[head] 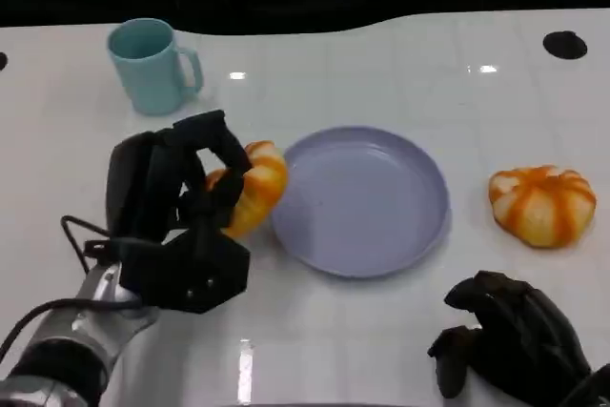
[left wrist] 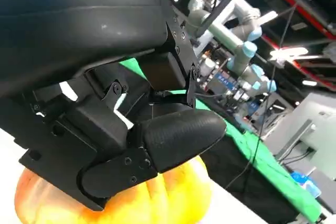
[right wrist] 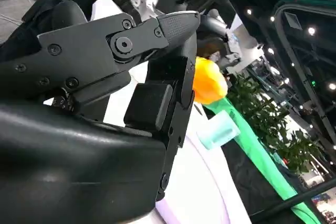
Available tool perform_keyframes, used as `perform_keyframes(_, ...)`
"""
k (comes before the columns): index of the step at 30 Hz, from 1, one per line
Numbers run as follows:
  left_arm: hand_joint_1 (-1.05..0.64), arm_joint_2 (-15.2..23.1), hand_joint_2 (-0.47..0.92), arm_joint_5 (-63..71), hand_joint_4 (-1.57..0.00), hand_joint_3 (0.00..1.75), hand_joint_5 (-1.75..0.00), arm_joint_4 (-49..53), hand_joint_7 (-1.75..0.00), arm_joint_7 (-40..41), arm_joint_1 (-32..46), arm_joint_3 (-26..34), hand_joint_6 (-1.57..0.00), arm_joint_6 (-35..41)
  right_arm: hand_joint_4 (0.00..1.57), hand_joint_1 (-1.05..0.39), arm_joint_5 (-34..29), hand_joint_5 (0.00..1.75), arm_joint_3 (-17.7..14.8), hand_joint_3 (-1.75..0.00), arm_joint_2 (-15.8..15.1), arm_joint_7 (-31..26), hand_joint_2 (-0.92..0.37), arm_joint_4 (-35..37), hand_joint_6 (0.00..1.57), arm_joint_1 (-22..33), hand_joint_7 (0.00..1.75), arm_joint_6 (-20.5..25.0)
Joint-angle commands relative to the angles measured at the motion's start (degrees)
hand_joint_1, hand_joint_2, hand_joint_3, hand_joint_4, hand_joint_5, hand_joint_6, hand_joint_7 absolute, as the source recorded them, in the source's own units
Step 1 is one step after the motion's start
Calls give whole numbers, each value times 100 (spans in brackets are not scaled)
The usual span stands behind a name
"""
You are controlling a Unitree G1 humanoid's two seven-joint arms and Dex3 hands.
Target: Grasp the bread from the table and place it into the plate.
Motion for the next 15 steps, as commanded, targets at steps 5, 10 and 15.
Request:
perform_keyframes(5, -105, -165, 92, 437, -157, 109, -175, 250, -175, 302, -427, -319, -152, 144, 150, -74, -3, 81, -26, -1, -53, -6, -91, 7, 157, -23, 34, -12)
perform_keyframes(10, -105, -322, 92, 592, -157, 102, -175, 387, -175, 329, -693, -515, -150, 240, 150, -74, -20, 81, -17, -1, -56, 3, -92, 32, 157, -32, 33, -27)
perform_keyframes(15, -105, -521, 92, 696, -157, 99, -175, 617, -175, 326, -969, -706, -147, 410, 151, -74, -25, 80, -13, 0, -53, -8, -91, 48, 157, -52, 34, -17)
